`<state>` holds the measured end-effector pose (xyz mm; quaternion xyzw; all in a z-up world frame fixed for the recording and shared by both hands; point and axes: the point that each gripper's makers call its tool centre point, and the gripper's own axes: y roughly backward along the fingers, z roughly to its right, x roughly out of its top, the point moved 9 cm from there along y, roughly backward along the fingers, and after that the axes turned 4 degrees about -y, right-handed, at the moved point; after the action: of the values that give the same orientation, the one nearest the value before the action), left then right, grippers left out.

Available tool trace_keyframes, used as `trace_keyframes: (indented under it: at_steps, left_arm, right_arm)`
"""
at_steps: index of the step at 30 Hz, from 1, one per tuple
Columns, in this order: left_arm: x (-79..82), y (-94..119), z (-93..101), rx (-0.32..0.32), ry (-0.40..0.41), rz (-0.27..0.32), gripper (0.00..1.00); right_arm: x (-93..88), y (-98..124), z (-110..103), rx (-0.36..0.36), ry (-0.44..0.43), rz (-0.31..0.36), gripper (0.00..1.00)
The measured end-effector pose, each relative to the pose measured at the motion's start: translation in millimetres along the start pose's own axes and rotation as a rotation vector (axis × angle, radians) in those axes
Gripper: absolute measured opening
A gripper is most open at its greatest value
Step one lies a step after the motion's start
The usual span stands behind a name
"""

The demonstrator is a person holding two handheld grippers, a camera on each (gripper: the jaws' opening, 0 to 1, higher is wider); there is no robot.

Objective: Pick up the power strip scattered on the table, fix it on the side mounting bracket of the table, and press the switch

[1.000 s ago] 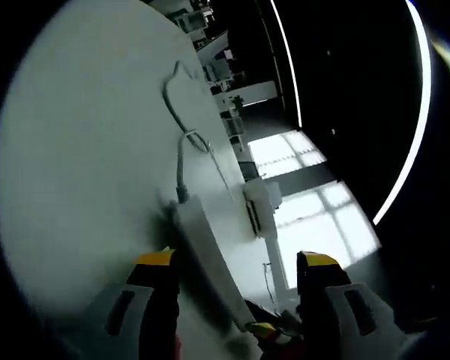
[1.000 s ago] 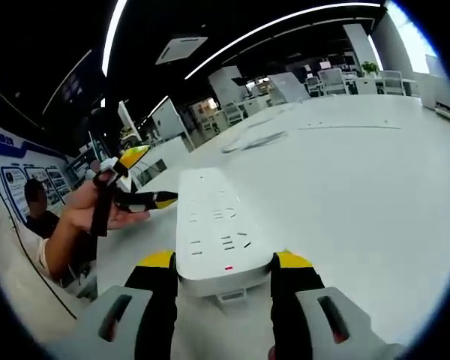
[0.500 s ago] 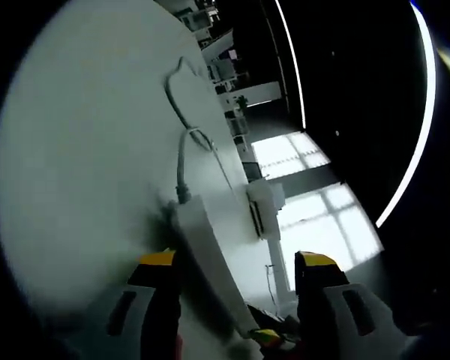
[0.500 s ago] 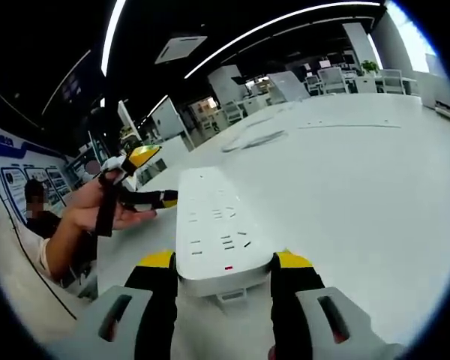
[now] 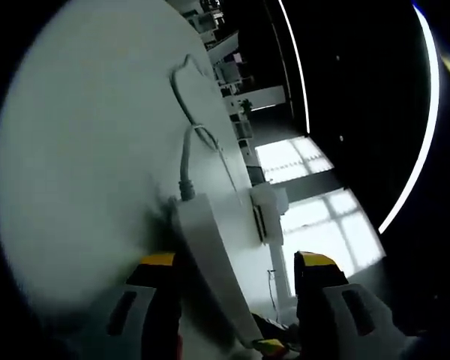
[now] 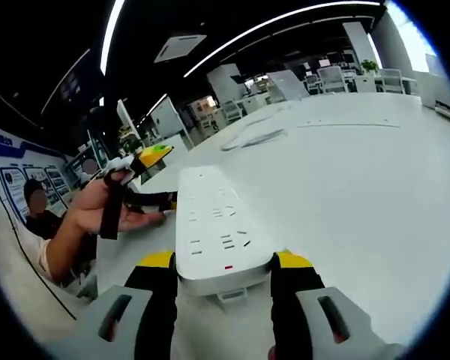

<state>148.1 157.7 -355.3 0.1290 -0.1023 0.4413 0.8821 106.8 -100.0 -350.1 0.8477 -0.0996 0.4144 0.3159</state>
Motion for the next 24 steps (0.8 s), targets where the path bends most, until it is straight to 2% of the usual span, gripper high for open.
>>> trace_keyframes:
  at_steps: [6,14,24]
  left_arm:
    - [6.3,-7,-5.1,0.020,0.014,0.028,0.61]
    - [6.1,-9,-5.5,0.029,0.018,0.026,0.60]
    - [4.7,-12,-8.5,0.044,0.045,0.011,0.52]
  right_arm:
    - [-0.4,0,0,-0.001,0.004,-0.002,0.45]
    - [-1.0,0,0,-0.002,0.004,-0.005,0.45]
    - [-1.7,-1,-1,-0.007,0.012,-0.010,0.45]
